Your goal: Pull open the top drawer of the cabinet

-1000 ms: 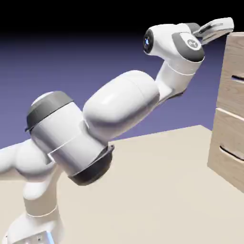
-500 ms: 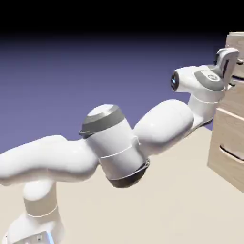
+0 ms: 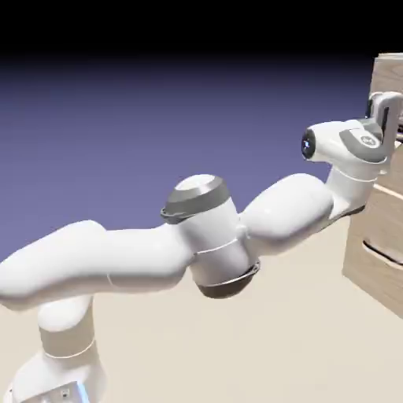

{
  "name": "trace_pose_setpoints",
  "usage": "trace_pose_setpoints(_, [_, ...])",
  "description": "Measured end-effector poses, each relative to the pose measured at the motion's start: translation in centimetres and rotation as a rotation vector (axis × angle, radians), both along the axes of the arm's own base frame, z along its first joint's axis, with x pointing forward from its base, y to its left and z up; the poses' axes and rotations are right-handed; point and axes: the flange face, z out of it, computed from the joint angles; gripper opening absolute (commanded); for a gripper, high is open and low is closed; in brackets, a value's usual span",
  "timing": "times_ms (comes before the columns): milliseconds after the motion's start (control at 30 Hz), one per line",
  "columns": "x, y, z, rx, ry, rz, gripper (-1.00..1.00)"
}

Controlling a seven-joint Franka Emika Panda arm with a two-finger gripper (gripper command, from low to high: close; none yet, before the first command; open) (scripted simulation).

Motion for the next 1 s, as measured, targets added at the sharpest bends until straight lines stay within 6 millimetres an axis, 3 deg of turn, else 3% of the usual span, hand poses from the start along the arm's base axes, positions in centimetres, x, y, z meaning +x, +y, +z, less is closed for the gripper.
trace_pose_setpoints(467, [-11.0, 0.0, 0.0, 0.000, -0.001, 0.000, -1.00])
trace_pose_setpoints(933, [-26.2, 0.0, 0.0, 0.000, 0.000, 0.000, -1.00])
trace_pose_setpoints(967, [-26.8, 0.0, 0.0, 0.000, 0.000, 0.000, 1.00])
trace_pose_setpoints(1000, [-26.8, 0.0, 0.0, 0.000, 0.000, 0.000, 1.00])
